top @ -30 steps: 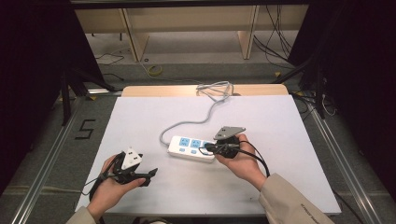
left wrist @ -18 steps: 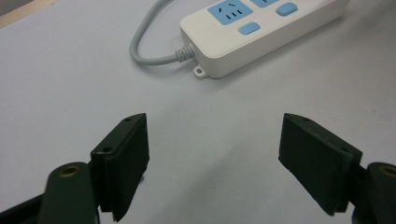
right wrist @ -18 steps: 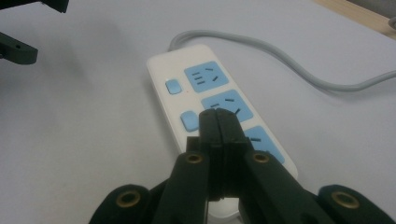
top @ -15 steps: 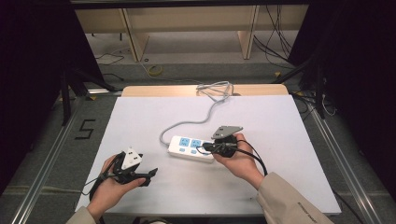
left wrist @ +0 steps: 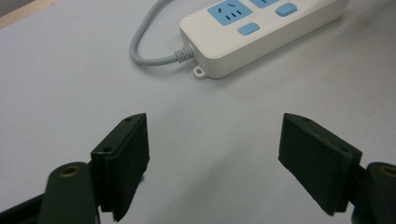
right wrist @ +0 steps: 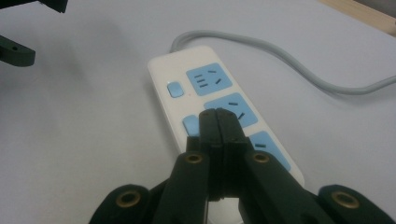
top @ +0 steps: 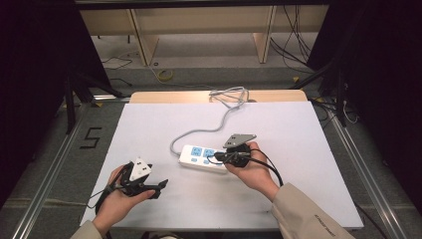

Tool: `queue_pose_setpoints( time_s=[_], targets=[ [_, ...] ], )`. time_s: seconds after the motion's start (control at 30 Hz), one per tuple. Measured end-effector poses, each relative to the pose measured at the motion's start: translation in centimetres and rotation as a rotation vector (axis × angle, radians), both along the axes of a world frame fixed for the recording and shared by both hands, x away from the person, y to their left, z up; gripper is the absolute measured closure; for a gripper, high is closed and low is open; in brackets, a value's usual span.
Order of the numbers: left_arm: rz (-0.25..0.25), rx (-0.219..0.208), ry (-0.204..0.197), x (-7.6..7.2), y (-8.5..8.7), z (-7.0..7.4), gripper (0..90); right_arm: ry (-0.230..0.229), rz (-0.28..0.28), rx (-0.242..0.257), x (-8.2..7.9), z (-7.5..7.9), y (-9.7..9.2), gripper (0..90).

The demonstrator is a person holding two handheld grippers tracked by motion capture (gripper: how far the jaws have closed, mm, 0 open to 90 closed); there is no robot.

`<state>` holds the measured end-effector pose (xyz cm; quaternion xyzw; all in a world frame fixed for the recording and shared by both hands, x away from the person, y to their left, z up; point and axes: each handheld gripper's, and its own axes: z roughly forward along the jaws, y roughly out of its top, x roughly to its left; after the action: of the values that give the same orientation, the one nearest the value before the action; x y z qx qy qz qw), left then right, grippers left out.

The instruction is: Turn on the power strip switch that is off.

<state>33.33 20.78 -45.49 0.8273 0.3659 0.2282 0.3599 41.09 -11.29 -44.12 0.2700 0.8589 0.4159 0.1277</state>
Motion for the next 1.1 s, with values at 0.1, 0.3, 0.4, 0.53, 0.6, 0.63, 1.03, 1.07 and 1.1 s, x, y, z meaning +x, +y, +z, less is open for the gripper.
queue_pose_setpoints(
  time_s=[0.1, 0.3, 0.4, 0.53, 0.6, 0.63, 1.03, 1.07, 1.1],
  targets=[
    [0.0, 0.001, 0.001, 0.0, 0.0, 0.0, 24.3, 0.004, -0.002, 0.002, 0.0, 0.0, 0.2, 90.0],
    [-0.002, 0.002, 0.0, 0.0, 0.0, 0.0, 24.3, 0.007, 0.0, 0.002, 0.1, -0.1, 0.3, 90.0],
    [-0.003, 0.003, 0.001, 0.0, 0.0, 0.0, 24.3, 0.012, -0.001, 0.0, 0.2, -0.1, 0.4, 90.0],
    [-0.003, 0.004, 0.001, 0.0, 0.0, 0.0, 24.3, 0.011, 0.001, 0.001, 0.3, -0.1, 0.5, 90.0],
    [-0.003, 0.003, 0.001, 0.0, 0.0, 0.0, 24.3, 0.013, 0.002, 0.001, 0.4, -0.1, 0.5, 90.0],
    [-0.003, 0.002, 0.0, 0.0, 0.0, 0.0, 24.3, 0.014, 0.001, -0.001, 0.4, -0.1, 0.6, 90.0],
    [-0.004, 0.003, 0.002, 0.0, 0.0, 0.0, 24.3, 0.021, 0.009, -0.007, 0.6, -0.2, 1.0, 90.0],
    [-0.004, 0.004, 0.002, 0.0, 0.0, 0.0, 24.3, 0.024, 0.007, -0.006, 0.6, -0.3, 1.1, 90.0],
    [-0.004, 0.003, 0.002, 0.0, 0.0, 0.0, 24.3, 0.023, 0.008, -0.006, 0.7, -0.3, 1.2, 90.0]
  ],
)
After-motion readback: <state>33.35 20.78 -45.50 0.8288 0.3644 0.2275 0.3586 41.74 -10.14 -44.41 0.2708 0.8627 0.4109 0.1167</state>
